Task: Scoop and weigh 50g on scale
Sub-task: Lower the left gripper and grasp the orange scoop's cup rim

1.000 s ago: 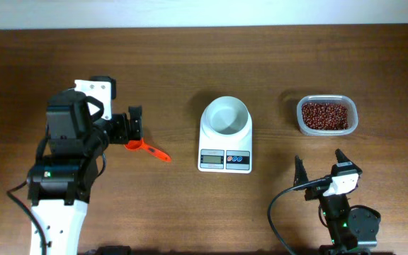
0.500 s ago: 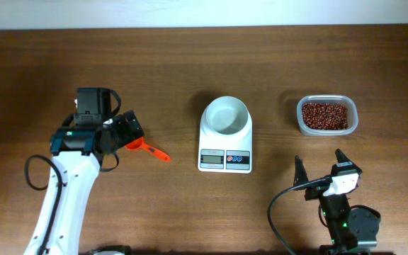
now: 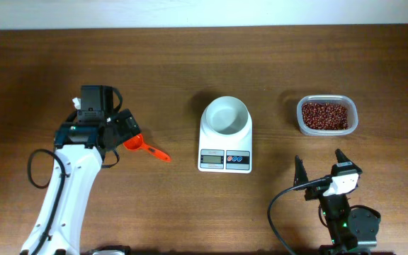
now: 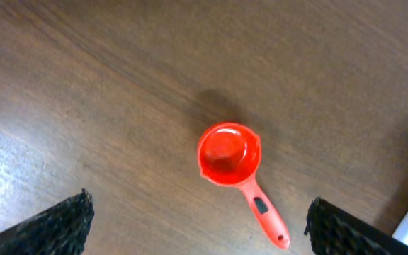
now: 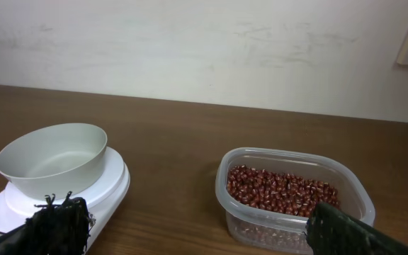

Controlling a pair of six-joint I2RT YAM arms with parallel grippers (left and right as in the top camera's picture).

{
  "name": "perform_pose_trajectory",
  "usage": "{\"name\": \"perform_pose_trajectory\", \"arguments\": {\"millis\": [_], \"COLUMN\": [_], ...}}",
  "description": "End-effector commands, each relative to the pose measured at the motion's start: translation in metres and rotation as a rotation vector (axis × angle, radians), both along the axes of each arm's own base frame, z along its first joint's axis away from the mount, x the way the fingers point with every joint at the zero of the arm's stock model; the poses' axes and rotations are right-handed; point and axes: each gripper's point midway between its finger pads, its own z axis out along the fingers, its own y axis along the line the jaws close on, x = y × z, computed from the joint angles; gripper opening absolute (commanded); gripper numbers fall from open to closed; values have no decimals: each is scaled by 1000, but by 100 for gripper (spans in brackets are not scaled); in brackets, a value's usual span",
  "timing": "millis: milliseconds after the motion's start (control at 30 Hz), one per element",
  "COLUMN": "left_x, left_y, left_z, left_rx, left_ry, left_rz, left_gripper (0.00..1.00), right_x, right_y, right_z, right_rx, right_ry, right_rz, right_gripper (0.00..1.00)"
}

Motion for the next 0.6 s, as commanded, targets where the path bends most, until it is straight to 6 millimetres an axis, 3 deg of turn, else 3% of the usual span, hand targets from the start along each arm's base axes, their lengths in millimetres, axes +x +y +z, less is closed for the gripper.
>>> {"name": "perform_pose_trajectory", "arguments": {"millis": [0,400,567], "left_x": [1,-1,-5], "left_y": [4,4,4], "left_z": [-3,-5,-23], "left_rx": [6,-17,-24], "left_ry": [-2,-5,2], "left_rz": [18,71,87], "left_gripper": [99,99,99], "right_x": [0,0,0], "right_y": [0,0,0], "right_z": [-3,-3,-3], "right_rx": [4,4,4], "right_ry": [9,8,8], "right_rz": [-4,-4,-4], "right_gripper": [99,99,99]}}
